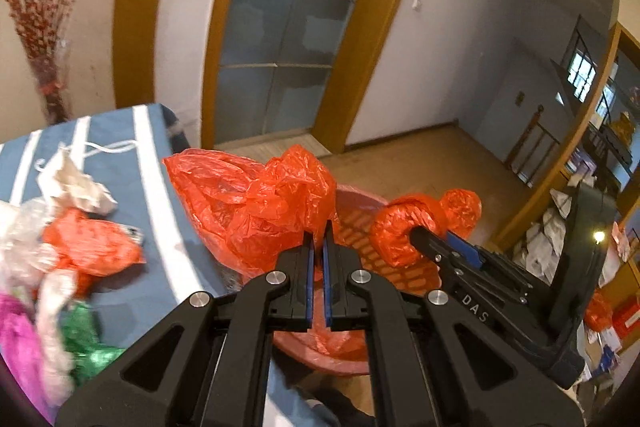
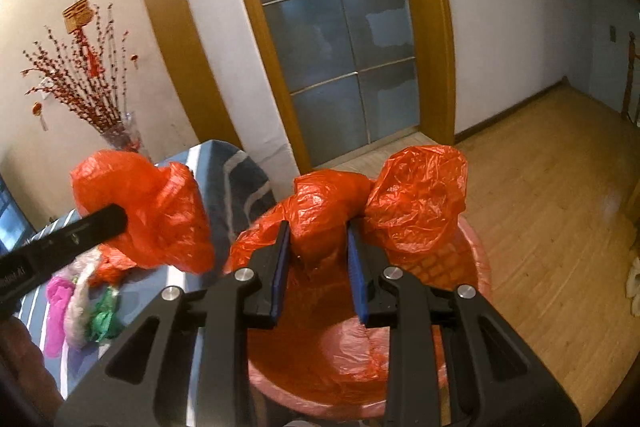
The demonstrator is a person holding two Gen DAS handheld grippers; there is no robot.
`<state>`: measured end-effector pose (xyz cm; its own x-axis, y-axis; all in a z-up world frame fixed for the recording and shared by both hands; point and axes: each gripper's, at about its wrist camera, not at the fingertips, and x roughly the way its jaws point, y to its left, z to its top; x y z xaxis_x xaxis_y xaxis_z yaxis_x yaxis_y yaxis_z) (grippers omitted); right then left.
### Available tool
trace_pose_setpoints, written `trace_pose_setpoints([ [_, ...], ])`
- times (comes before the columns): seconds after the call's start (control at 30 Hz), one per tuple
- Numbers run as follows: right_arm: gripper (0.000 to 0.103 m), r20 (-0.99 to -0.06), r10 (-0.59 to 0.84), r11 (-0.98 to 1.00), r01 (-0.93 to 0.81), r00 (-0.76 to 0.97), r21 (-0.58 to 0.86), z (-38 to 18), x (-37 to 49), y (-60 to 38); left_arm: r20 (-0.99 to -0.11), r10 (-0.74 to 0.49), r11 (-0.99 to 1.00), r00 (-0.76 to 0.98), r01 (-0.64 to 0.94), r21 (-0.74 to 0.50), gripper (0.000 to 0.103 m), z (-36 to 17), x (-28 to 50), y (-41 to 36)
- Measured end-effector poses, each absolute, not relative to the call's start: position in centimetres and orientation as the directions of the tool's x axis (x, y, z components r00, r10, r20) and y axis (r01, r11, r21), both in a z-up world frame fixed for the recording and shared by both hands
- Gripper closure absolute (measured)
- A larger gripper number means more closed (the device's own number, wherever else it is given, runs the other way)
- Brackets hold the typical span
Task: Collect trash
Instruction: 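Carry both red bags to the orange wastebasket and open both tools, then return to the table and grasp the pink bag with the left tool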
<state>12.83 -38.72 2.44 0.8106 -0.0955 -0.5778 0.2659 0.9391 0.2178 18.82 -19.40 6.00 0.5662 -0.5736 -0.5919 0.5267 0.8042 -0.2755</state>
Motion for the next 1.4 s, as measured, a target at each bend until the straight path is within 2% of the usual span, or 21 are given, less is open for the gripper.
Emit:
trace_pose_setpoints([
  [0.43, 0.075, -0.606, -0.096, 0.916, 0.308, 0.789, 0.257, 0.2, 13.6, -42.1, -0.660, -0.577, 0.782, 0.481, 0.559, -0.276, 0.100, 2.6, 19.4, -22.9],
  [0.67, 0.069, -0.619, -0.080, 0.909, 0.312, 0.781, 0.276, -0.5, 14.1, -42.7, -0.696, -0.554, 0.795, 0.457, 0.539, -0.279, 0.099, 1.6, 19.7, -22.8],
  [0.73, 0.067, -0.624, -0.082, 0.909, 0.315, 0.777, 0.273, -0.7, 14.2, -42.7, -0.706, -0.542, 0.803, 0.455, 0.529, -0.276, 0.090, 1.4, 19.8, -22.5],
  [0.83, 0.064, -0.628, -0.085, 0.909, 0.318, 0.774, 0.269, -0.9, 14.2, -43.0, -0.713, -0.523, 0.820, 0.467, 0.506, -0.269, 0.069, 1.2, 19.9, -22.0],
  [0.9, 0.061, -0.628, -0.092, 0.910, 0.321, 0.772, 0.262, -1.0, 14.2, -42.9, -0.716, -0.511, 0.828, 0.475, 0.495, -0.263, 0.069, 1.0, 19.9, -21.5],
  [1.1, 0.060, -0.630, -0.104, 0.914, 0.324, 0.769, 0.244, -0.9, 13.8, -42.7, -0.720, -0.478, 0.852, 0.503, 0.465, -0.240, 0.069, 1.1, 19.7, -20.3],
  [1.23, 0.060, -0.627, -0.105, 0.916, 0.320, 0.772, 0.241, -0.7, 13.6, -42.5, -0.714, -0.459, 0.865, 0.528, 0.449, -0.224, 0.060, 1.4, 19.5, -19.2],
  [1.4, 0.060, -0.622, -0.098, 0.925, 0.302, 0.777, 0.231, -0.1, 13.3, -41.4, -0.707, -0.438, 0.877, 0.556, 0.436, -0.200, 0.059, 1.9, 18.9, -17.8],
])
